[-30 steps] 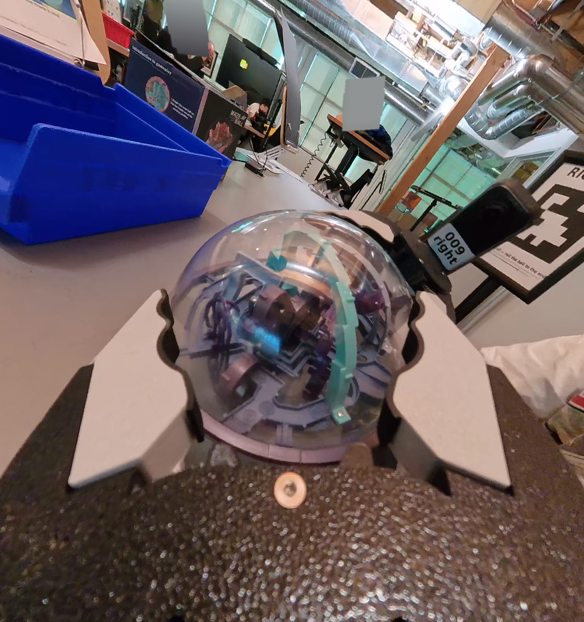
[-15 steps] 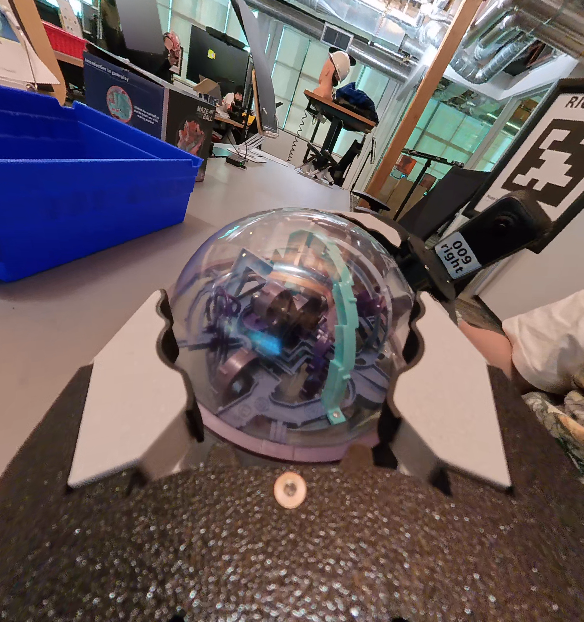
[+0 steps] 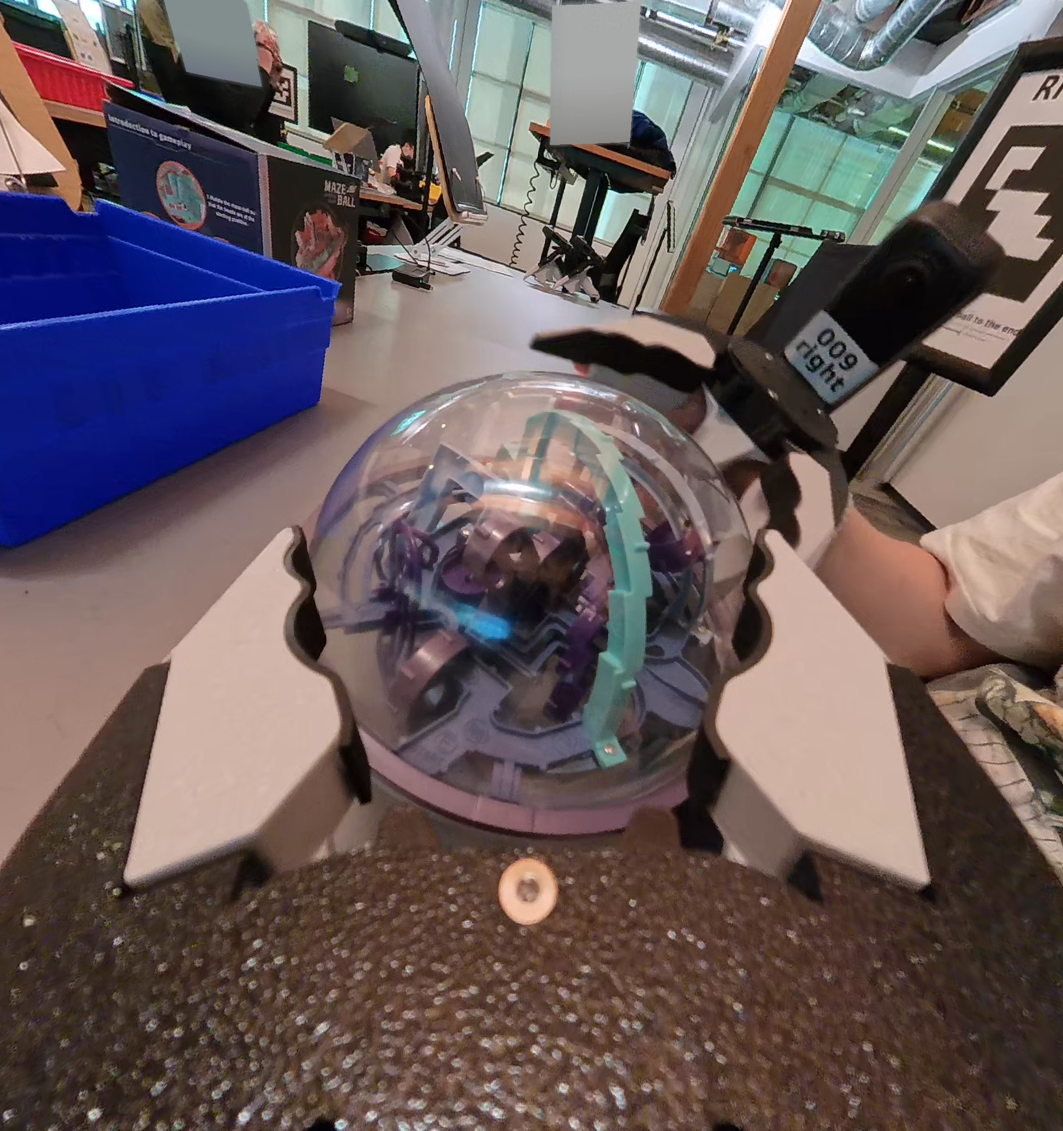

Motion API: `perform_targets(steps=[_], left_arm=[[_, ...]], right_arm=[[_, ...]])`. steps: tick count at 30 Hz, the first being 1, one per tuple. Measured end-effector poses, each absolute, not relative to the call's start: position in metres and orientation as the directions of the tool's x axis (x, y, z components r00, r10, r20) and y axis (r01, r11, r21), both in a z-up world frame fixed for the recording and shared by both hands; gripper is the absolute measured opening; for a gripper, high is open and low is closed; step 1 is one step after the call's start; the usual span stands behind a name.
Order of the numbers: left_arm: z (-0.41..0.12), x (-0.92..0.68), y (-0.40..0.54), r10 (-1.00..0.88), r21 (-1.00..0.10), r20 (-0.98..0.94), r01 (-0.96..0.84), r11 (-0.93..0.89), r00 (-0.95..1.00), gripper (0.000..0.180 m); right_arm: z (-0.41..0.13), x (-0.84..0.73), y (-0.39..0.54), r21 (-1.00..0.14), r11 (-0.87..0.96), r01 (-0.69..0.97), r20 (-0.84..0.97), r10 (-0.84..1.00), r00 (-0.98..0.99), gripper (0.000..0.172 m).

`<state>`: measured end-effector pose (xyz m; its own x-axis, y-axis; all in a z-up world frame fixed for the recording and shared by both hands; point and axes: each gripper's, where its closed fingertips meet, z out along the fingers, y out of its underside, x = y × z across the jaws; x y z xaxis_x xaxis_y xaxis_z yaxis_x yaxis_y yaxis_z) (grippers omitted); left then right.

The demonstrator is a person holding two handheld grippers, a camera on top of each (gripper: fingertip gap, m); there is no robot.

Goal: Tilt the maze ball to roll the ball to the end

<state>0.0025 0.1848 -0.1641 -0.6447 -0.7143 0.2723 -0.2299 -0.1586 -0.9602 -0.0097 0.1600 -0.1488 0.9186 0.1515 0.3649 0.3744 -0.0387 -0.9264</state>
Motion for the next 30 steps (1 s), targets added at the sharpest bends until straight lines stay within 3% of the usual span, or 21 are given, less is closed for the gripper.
perform_targets(steps=[1,6,11,14,19,22,30], left_arm=[[-0.164,0.003,0.184,-0.716,-0.961,0.268,-0.23,-0.153,-0.645,0.134],[-0.164,0.002,0.182,-0.719,-0.968,0.24,-0.213,-0.13,-0.653,0.134],[-0.168,0.004,0.192,-0.726,-0.949,0.305,-0.26,-0.178,-0.616,0.136],[-0.177,0.014,0.208,-0.777,-0.923,0.365,-0.311,-0.228,-0.513,0.155],[-0.18,0.011,0.202,-0.73,-0.891,0.433,-0.373,-0.258,-0.528,0.138],[-0.177,0.013,0.202,-0.73,-0.893,0.435,-0.354,-0.277,-0.527,0.139],[-0.178,0.013,0.208,-0.717,-0.88,0.465,-0.355,-0.314,-0.518,0.138]], right_arm=[[-0.149,-0.005,0.161,-0.918,-0.064,0.391,0.378,0.16,0.912,0.138],[-0.173,-0.012,0.17,-0.883,-0.183,0.433,0.344,0.375,0.861,0.141],[-0.172,-0.01,0.177,-0.905,-0.174,0.388,0.32,0.322,0.891,0.142],[-0.173,-0.002,0.179,-0.917,-0.167,0.362,0.322,0.225,0.92,0.141],[-0.182,0.006,0.173,-0.903,-0.193,0.385,0.369,0.113,0.922,0.137],[-0.184,0.007,0.17,-0.915,-0.199,0.352,0.34,0.092,0.936,0.134],[-0.175,0.002,0.173,-0.902,-0.2,0.382,0.339,0.221,0.915,0.135]])
